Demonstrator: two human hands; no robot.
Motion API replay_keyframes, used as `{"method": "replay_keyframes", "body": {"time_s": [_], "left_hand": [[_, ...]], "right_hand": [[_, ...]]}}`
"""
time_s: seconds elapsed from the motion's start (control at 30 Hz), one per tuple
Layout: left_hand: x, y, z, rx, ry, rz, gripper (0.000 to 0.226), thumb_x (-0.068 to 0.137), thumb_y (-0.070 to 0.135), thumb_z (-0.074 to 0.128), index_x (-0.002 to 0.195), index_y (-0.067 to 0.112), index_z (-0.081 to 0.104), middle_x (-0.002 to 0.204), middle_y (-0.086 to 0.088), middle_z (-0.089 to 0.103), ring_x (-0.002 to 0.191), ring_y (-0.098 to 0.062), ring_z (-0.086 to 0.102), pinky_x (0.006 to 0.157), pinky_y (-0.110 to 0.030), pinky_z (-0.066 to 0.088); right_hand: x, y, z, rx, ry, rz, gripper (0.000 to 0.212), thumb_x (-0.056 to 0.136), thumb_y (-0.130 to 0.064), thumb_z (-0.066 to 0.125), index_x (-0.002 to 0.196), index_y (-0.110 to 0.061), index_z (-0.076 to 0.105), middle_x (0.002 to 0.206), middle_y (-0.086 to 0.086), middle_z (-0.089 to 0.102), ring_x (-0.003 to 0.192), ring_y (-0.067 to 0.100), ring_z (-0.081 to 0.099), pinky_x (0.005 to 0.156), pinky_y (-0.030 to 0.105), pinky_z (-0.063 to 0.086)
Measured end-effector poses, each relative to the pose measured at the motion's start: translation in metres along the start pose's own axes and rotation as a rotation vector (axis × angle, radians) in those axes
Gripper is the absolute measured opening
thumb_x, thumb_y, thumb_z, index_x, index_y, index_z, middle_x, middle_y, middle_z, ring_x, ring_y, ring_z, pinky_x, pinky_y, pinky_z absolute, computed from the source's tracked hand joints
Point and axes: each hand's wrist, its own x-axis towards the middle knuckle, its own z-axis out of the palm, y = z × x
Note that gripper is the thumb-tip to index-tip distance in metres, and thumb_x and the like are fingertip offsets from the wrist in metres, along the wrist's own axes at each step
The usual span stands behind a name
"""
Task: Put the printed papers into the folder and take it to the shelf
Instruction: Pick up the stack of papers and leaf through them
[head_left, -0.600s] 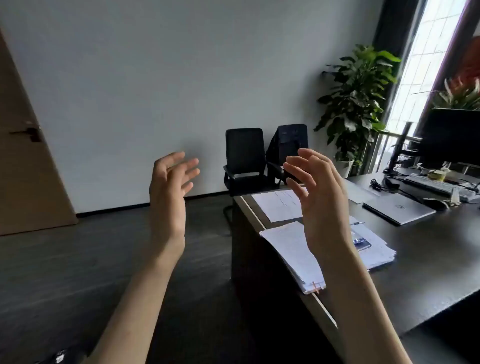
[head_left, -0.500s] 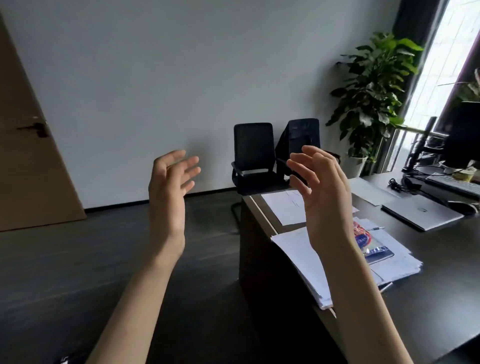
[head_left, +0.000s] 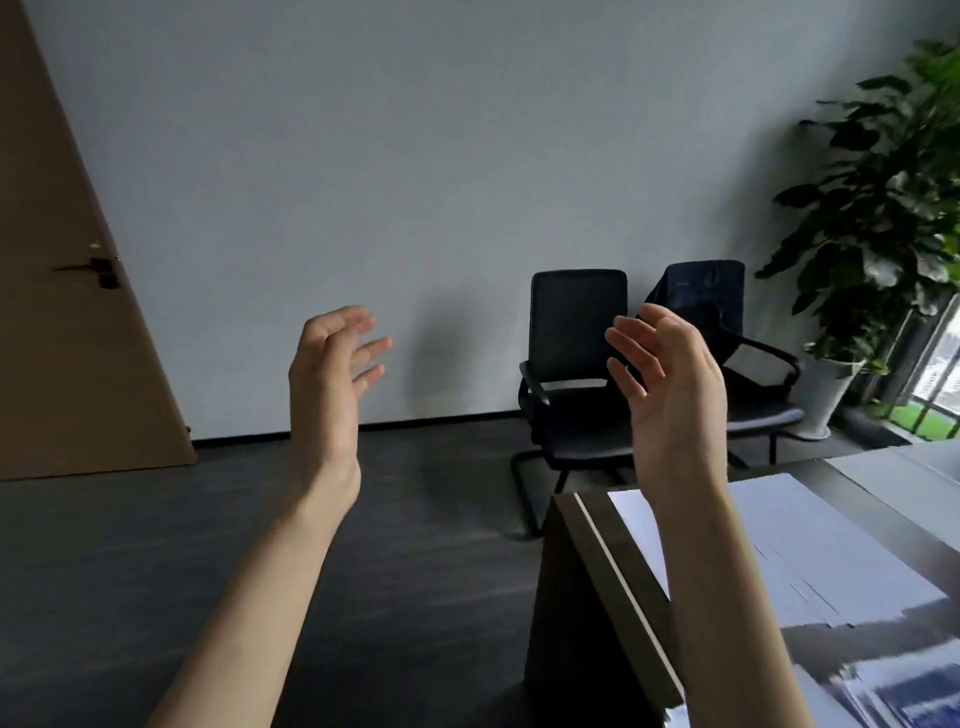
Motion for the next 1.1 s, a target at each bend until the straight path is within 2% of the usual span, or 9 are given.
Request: {"method": "replay_keyframes", "body": {"time_s": [0.17,0.27,0.37,0.47,0.6,0.73,0.83,0.97,1.1], "left_hand": [[0.094,-0.058,0.03,-0.007,-0.003,-0.027,0.016,0.09,0.018,0.042,0.088,0.026,0.056,0.113,-0.004,0.061,0.094,-0.014,0.066,0.084,-0.026,0.049],[0.152,-0.099,0.05,-0.007,-0.029,-0.06,0.017,0.076,0.028,0.045,0.088,0.027,0.056,0.105,-0.002,0.064,0.092,-0.013,0.066,0.082,-0.024,0.048],[0.211,-0.144,0.071,-0.007,-0.079,-0.071,0.02,0.074,0.029,0.043,0.089,0.027,0.056,0.095,0.003,0.066,0.092,-0.012,0.066,0.08,-0.024,0.047],[0.273,-0.189,0.098,-0.006,-0.172,-0.077,0.017,0.079,0.028,0.043,0.089,0.027,0.057,0.095,0.004,0.067,0.095,-0.015,0.066,0.08,-0.025,0.047],[0.366,-0.241,0.153,0.006,-0.332,-0.098,0.017,0.093,0.017,0.041,0.092,0.027,0.054,0.098,0.002,0.065,0.097,-0.018,0.065,0.085,-0.028,0.047],[0.435,-0.284,0.213,-0.024,-0.497,-0.141,0.019,0.094,0.017,0.04,0.092,0.029,0.055,0.101,0.005,0.063,0.094,-0.015,0.065,0.082,-0.025,0.046],[0.466,-0.317,0.26,-0.061,-0.627,-0.173,0.018,0.093,0.021,0.042,0.093,0.031,0.057,0.105,0.007,0.063,0.094,-0.011,0.066,0.079,-0.022,0.046],[0.486,-0.363,0.334,-0.121,-0.792,-0.232,0.018,0.092,0.023,0.043,0.094,0.032,0.059,0.11,0.005,0.064,0.101,-0.015,0.066,0.082,-0.026,0.047],[0.492,-0.403,0.415,-0.168,-0.937,-0.253,0.022,0.093,0.021,0.04,0.095,0.031,0.059,0.113,0.002,0.064,0.103,-0.016,0.066,0.084,-0.028,0.047]], "right_hand": [[0.099,0.05,0.009,-0.025,0.021,-0.004,0.02,0.09,-0.017,0.044,0.094,-0.02,0.063,0.09,-0.002,0.068,0.094,0.013,0.065,0.089,0.03,0.047],[0.156,0.083,0.012,-0.042,0.06,-0.011,0.02,0.09,-0.016,0.043,0.094,-0.019,0.062,0.088,-0.003,0.068,0.093,0.013,0.065,0.086,0.029,0.047],[0.209,0.119,0.01,-0.063,0.086,-0.048,0.02,0.091,-0.017,0.043,0.093,-0.021,0.062,0.088,-0.003,0.068,0.093,0.012,0.064,0.082,0.026,0.047],[0.264,0.156,0.009,-0.075,0.14,-0.098,0.021,0.091,-0.017,0.043,0.092,-0.022,0.063,0.087,-0.005,0.068,0.093,0.012,0.064,0.08,0.025,0.047],[0.346,0.198,0.01,-0.099,0.271,-0.152,0.021,0.09,-0.019,0.044,0.093,-0.023,0.065,0.089,-0.005,0.068,0.096,0.012,0.063,0.083,0.027,0.046],[0.406,0.218,-0.001,-0.151,0.421,-0.212,0.02,0.08,-0.028,0.049,0.091,-0.027,0.066,0.086,-0.009,0.071,0.095,0.011,0.065,0.083,0.028,0.045],[0.438,0.222,-0.021,-0.215,0.547,-0.274,0.02,0.077,-0.028,0.05,0.09,-0.028,0.065,0.084,-0.01,0.071,0.093,0.009,0.066,0.081,0.027,0.046],[0.476,0.221,-0.055,-0.26,0.702,-0.365,0.02,0.089,-0.019,0.044,0.093,-0.026,0.062,0.084,-0.01,0.07,0.091,0.008,0.065,0.086,0.03,0.046],[0.514,0.215,-0.092,-0.27,0.798,-0.458,0.019,0.091,-0.018,0.042,0.095,-0.024,0.06,0.088,-0.008,0.068,0.093,0.01,0.064,0.085,0.028,0.045]]}}
